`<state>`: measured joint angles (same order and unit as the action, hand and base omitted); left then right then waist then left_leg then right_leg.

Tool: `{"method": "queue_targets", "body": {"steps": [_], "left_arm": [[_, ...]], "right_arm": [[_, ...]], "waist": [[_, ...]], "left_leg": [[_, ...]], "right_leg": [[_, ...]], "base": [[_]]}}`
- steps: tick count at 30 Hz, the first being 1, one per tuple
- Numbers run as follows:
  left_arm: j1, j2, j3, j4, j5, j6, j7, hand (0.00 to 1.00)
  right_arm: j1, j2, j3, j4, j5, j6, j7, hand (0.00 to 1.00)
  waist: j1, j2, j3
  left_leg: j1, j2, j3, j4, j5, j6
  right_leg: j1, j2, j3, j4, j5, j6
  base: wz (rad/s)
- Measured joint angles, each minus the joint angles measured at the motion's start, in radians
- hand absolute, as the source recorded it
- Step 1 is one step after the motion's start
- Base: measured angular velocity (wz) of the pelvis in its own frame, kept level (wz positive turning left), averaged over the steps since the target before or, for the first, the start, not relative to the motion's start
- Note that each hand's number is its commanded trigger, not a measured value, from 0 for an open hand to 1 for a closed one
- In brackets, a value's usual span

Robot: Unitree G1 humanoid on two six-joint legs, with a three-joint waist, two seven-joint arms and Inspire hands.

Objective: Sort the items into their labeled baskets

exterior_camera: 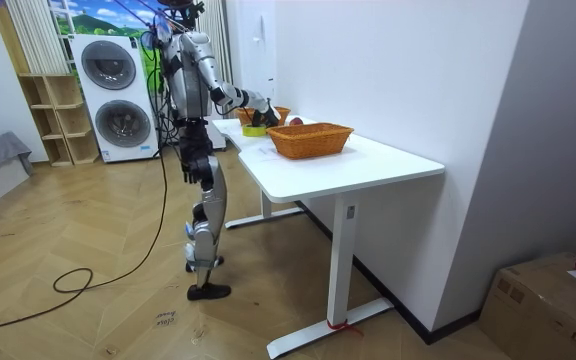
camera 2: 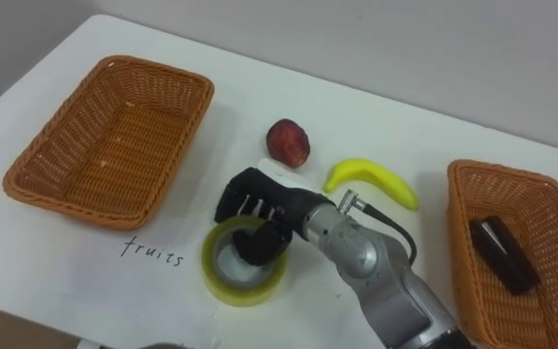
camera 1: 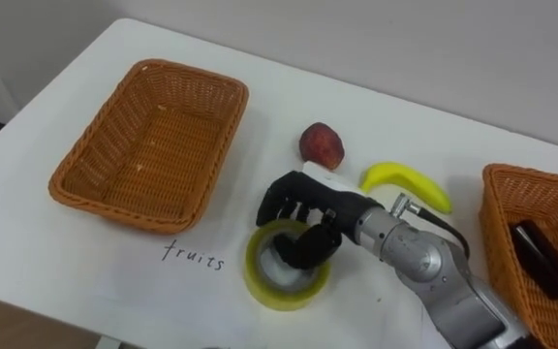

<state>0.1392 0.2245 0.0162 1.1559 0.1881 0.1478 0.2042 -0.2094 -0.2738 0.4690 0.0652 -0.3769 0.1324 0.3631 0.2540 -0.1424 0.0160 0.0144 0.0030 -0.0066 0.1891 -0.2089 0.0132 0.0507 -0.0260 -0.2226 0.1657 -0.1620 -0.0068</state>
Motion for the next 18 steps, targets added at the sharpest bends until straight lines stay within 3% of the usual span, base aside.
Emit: {"method": "queue_targets", "body": {"steps": [12,18], "left_arm": [[0.006,0.0,0.0,0.002,0.0,0.001,0.0,0.0],[0.009,0.0,0.002,-0.001,0.0,-0.011,0.002,0.0]], "right_arm": [[0.017,0.001,-0.013,-0.003,0.005,0.001,0.002,1.0],[0.053,-0.007,-0.033,-0.003,0.088,-0.01,-0.002,1.0]], "waist": [[0.001,-0.003,-0.0026],[-0.005,-0.007,-0.0058]], "left_leg": [[0.007,0.0,0.003,0.002,0.0,0.0],[0.012,0.0,0.007,0.001,0.0,0.0]], "right_leg": [[0.002,0.0,0.005,0.001,0.0,0.0],[0.009,0.001,0.022,0.001,0.0,0.0]], "base": [[0.0],[-0.02]]}}
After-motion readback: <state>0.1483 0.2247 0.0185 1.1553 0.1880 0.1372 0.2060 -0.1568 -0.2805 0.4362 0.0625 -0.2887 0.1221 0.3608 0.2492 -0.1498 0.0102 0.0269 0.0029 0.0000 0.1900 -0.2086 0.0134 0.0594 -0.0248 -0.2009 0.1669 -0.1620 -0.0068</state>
